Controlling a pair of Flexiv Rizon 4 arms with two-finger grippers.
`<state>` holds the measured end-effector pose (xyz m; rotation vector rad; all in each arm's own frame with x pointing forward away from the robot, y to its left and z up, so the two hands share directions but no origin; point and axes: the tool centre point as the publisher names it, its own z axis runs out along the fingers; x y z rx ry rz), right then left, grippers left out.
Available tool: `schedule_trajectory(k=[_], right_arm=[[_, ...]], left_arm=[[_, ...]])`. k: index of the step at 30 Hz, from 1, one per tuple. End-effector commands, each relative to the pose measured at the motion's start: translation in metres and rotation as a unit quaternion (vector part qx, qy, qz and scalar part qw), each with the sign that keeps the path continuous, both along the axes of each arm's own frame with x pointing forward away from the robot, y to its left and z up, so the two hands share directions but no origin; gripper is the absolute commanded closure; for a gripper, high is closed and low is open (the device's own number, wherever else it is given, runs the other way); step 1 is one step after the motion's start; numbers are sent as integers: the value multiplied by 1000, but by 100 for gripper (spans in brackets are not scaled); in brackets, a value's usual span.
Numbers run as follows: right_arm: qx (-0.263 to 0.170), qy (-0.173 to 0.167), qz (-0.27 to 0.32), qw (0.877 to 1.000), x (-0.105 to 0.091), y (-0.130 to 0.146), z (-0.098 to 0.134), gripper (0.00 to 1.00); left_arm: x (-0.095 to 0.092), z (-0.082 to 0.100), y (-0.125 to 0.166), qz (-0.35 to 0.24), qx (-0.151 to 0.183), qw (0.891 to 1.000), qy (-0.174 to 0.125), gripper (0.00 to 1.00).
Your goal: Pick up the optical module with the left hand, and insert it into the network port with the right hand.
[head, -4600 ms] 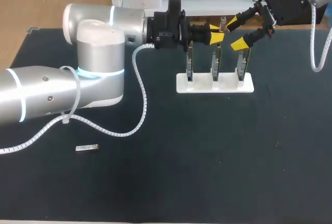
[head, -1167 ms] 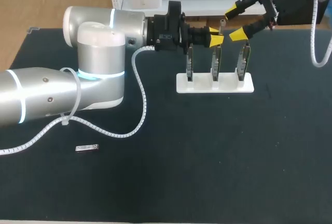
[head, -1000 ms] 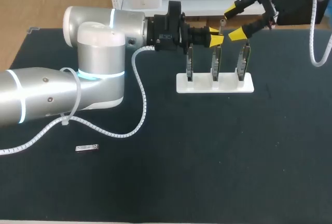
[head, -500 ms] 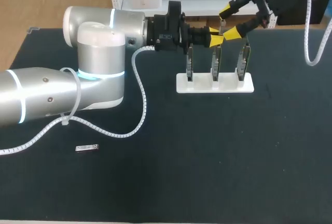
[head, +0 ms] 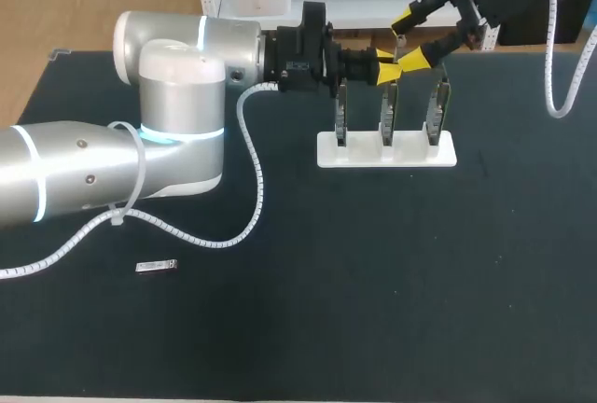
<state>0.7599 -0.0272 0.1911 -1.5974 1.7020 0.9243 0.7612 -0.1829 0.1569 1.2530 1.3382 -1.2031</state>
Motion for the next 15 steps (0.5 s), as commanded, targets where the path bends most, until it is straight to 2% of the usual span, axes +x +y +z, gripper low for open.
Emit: schedule_trajectory(k=[1,6,7,9,15], right_arm=[[0,-1,-1,1000,0,1,0,0],[1,-1,-2,1000,1,1,0,0],[2,-1,-1,1000,1,1,0,52],[3,-2,-1,1000,1,1,0,100],[2,-3,0,1000,0,1,0,100]], left_arm=[[0,-1,0,1,0,1000,0,100],[0,-1,0,1,0,1000,0,100],[0,-1,0,1,0,1000,0,100],[0,-1,0,1,0,1000,0,100],[0,-1,0,1,0,1000,0,100]])
